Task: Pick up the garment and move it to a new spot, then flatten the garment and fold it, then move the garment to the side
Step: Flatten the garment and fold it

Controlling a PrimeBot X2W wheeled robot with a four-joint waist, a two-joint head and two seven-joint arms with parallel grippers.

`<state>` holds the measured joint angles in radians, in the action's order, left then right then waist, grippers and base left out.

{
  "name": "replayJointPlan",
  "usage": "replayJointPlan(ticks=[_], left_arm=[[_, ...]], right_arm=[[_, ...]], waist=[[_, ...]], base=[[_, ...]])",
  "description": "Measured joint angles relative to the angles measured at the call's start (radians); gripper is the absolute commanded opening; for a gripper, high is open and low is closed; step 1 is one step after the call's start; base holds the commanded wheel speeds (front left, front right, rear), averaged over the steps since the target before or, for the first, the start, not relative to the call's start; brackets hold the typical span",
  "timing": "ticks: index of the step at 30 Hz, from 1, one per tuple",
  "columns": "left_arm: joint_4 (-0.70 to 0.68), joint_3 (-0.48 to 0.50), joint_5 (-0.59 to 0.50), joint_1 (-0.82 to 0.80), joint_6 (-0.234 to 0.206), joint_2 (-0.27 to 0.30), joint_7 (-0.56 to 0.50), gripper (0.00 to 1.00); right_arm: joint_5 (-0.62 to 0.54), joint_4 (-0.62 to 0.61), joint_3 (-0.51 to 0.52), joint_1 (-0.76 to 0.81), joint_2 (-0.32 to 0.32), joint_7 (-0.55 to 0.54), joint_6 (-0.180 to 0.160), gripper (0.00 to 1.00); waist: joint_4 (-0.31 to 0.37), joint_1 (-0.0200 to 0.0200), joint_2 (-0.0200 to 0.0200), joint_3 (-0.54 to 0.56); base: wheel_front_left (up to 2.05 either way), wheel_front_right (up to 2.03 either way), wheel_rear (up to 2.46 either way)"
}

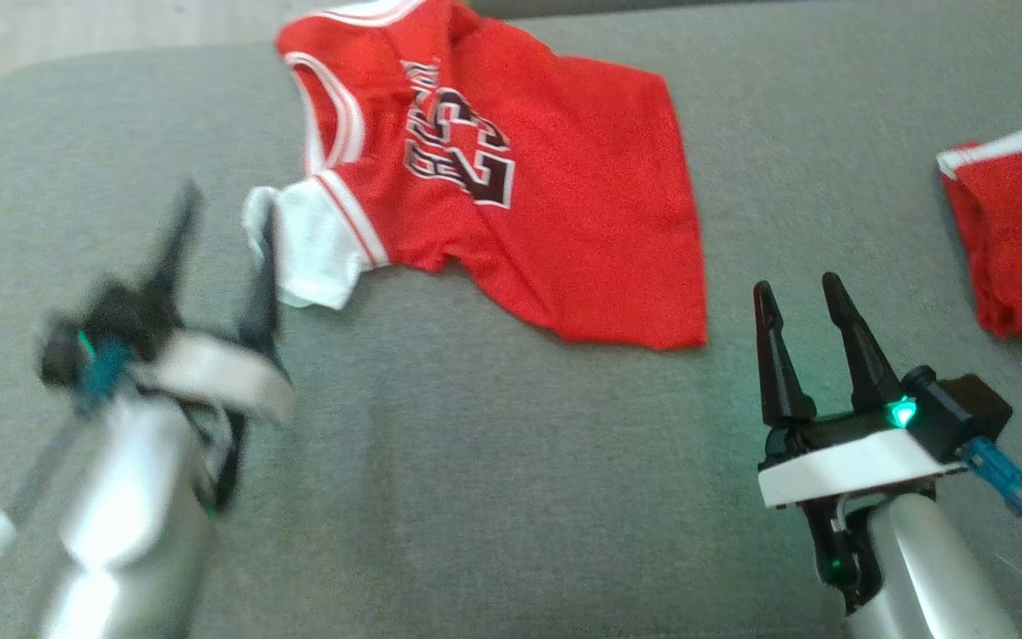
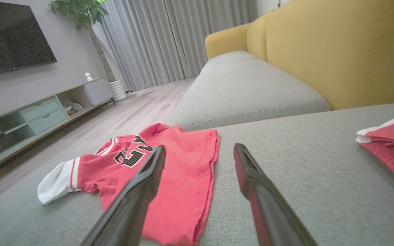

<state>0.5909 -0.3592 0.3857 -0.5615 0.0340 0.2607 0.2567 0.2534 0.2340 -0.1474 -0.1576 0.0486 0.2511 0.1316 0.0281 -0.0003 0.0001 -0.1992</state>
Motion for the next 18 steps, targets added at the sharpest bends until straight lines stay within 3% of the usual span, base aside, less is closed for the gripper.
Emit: replayJointPlan(ticks=[6,18], left_arm=[[-0.163,0.003,-0.015,0.253,-0.078,-0.042,0.0,1.0],[-0.247,-0.01,-0.075,0.279,-0.097,-0.07,0.0,1.0]], right_arm=[[-0.013,0.009,0.007,0.007,0.0,0.0,0.0,1.0],[-0.133,0.12,0.088,-0.075,0.0,-0.037,0.0,1.0]], waist=[[-0.062,0.0001,0.0,0.046],[-0.125,0.0004,0.0,0.016]], base=[[0.0,0.0,0.0],[0.0,0.0,0.0]])
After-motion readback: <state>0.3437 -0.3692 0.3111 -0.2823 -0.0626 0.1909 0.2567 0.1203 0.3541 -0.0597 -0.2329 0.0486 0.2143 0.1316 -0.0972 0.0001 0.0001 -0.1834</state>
